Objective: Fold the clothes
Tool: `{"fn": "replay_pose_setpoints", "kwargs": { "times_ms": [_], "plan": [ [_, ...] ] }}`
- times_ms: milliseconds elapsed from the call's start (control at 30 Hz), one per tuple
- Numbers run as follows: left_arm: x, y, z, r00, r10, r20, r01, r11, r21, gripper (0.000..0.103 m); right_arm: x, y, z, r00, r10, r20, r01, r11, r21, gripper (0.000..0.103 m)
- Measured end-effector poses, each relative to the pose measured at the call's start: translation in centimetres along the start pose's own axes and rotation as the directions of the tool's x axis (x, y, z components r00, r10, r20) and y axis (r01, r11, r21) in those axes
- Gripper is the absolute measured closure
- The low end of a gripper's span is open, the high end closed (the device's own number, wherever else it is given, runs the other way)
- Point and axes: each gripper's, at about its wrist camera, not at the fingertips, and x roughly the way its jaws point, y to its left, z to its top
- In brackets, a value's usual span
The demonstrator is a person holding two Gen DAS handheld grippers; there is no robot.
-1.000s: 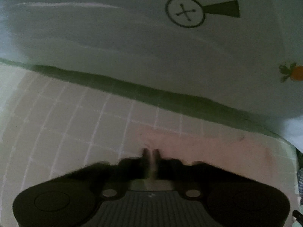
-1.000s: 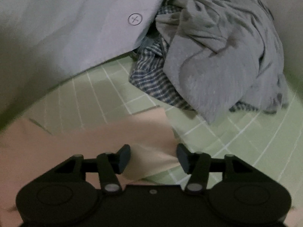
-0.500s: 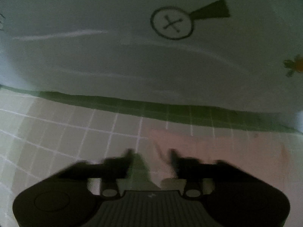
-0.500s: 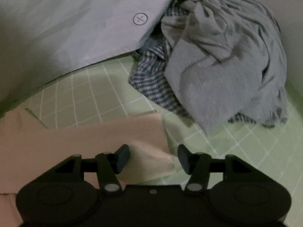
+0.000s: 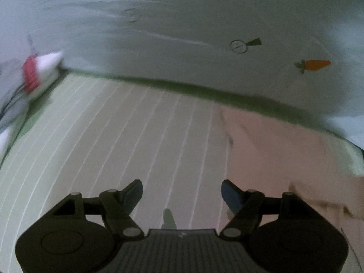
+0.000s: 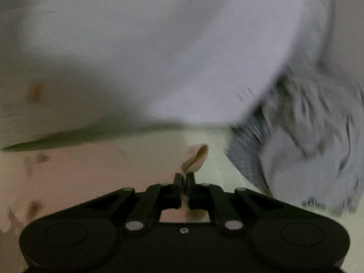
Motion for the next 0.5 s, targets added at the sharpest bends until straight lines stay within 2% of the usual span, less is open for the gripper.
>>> {"fn": "replay_pose_setpoints", "kwargs": {
  "times_ms": [200, 400, 467, 500],
  "plan": [
    [-3.8, 2.2, -5.3, 1.0, 0.005, -0.017, -0.005, 1.0, -0.021, 0.026, -4.5, 5.6, -5.8, 0.989, 0.138, -0.059, -0.144, 0.984, -0.101, 0.099],
    [-6.6, 3.5, -10.2, 0.999, 0.006, -0.049, -0.007, 1.0, -0.026, 0.026, -8.9, 11.3, -11.6, 0.955, 0.266, -0.131, -0.288, 0.938, -0.191, 0.099],
    [-7.1, 3.4, -11.5, 0.998, 0.004, -0.06, -0.005, 1.0, -0.017, 0.026, -10.4, 13.2, -13.5, 0.939, 0.306, -0.158, -0.335, 0.916, -0.218, 0.092],
    [-7.3, 3.1, -12.0, 0.998, 0.002, -0.061, -0.003, 1.0, -0.01, 0.026, -11.1, 13.5, -14.3, 0.935, 0.316, -0.163, -0.347, 0.912, -0.218, 0.077]
  ]
}}
